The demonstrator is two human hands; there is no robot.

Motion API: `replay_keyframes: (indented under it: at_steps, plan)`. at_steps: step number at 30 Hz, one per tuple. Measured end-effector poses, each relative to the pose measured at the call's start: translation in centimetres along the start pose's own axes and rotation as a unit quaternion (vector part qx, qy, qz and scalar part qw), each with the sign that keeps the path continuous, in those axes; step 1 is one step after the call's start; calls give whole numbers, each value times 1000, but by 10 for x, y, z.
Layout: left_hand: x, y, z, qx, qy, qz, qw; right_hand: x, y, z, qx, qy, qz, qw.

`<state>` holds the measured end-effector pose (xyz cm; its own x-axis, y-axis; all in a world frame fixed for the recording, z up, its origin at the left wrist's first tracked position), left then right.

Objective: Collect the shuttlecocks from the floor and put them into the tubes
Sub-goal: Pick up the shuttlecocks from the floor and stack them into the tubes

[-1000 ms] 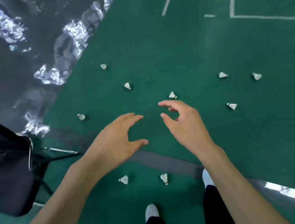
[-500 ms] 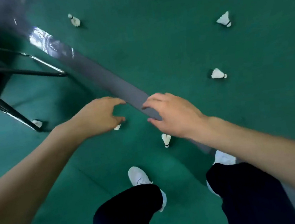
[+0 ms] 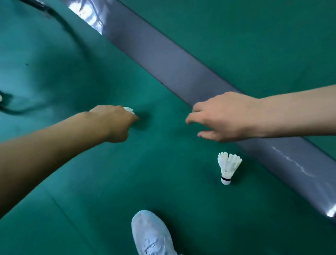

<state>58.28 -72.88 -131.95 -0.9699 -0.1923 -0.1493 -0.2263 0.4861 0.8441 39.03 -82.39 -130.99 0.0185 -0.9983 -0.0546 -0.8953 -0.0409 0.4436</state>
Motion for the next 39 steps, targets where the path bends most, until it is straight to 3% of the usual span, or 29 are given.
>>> replay_keyframes:
  at_steps: [4, 7, 11, 15, 18, 20, 25, 31, 33, 36, 39]
  plan:
    - [-41, -23, 28, -12, -17, -80, 997, 0, 3, 45, -62, 44, -4, 997]
    - [-53, -34, 45, -21, -19, -90, 996, -20, 14, 77, -184, 42, -51, 981]
    - [-61, -50, 56, -33, 66, -76, 994, -54, 25, 103, -322, -6, -81, 943]
    - [-59, -59, 45, 58, 65, -38, 995, -70, 20, 134, -387, -16, -101, 917]
    - [-44, -62, 25, 144, 53, -11, 988, -69, 20, 149, -432, -146, -57, 888]
    - [-36, -66, 18, 171, 100, 10, 980, -65, 18, 152, -447, -232, -25, 864]
    - [-4, -69, 10, 155, 170, 115, 966, -34, -4, 143, -395, -303, 51, 866]
    - [4, -59, -5, 235, 143, 145, 950, 10, -41, 88, -207, -271, 105, 934]
    - [2, -54, -11, 272, 144, 139, 941, 27, -46, 64, -114, -221, 129, 960]
    - [6, -48, -17, 298, 188, 158, 923, 39, -53, 34, 11, -33, 108, 994]
    - [15, -45, -15, 282, 210, 157, 923, 52, -56, 31, 28, 8, 110, 994]
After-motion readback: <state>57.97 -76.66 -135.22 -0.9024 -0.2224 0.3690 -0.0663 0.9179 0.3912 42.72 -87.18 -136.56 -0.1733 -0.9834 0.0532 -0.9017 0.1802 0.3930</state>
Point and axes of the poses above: each hand's wrist, its own y-axis away from the middle knuckle, its own z-axis out of the palm, x = y × z, the point moved 8 cm from there along -y, towards the middle knuckle, and after that the axes turned 15 degrees about y, right-handed, at the moved point
